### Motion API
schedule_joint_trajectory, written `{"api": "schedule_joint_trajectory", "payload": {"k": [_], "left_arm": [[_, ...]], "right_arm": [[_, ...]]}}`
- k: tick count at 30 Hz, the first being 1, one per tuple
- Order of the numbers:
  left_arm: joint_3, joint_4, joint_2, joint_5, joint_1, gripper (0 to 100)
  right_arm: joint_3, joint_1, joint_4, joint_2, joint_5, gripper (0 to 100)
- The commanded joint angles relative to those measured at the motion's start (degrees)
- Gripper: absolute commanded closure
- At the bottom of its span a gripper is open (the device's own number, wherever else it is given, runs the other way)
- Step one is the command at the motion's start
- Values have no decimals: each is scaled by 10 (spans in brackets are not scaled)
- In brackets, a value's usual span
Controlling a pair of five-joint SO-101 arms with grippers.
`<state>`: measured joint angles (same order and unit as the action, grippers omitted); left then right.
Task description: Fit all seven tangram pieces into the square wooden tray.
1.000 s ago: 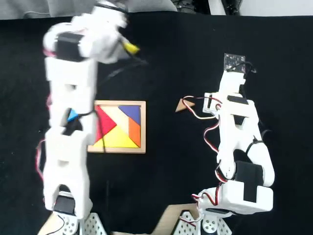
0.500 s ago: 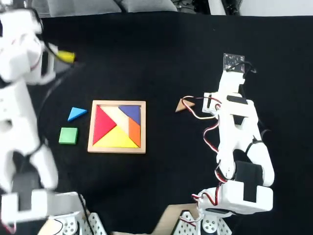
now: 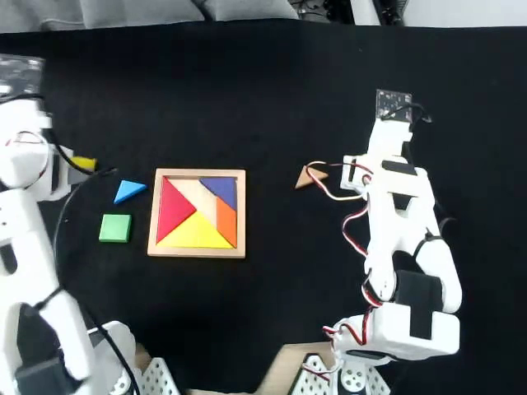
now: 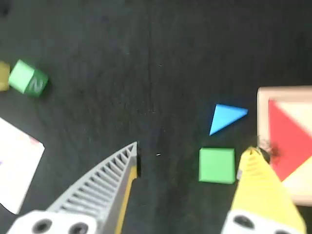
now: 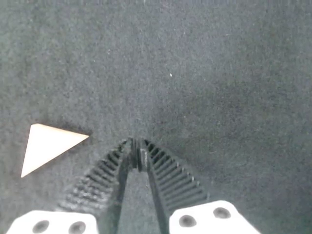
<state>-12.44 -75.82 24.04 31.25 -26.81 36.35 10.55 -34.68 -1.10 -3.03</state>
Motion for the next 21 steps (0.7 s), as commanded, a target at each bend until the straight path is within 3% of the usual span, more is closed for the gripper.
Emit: {"api": "schedule_joint_trajectory", "payload": {"k": [1,7,10,13,18,21], "left_arm": [[27,-5,-32,139,11,679],[35,-6,-141,334,12,679],[23,-7,-207,392,27,679],[24,-4,-245,340,45,679],[-8,57,-275,110,57,680],[-49,89,-280,45,57,680]], "right_arm": [[-23,-11,14,-15,-5,984],[-28,-11,15,-22,-5,984],[-28,-11,15,-22,-5,984],[-28,-11,16,-22,-5,984],[-28,-11,16,-22,-5,984],[-28,-11,17,-22,-5,984]]}}
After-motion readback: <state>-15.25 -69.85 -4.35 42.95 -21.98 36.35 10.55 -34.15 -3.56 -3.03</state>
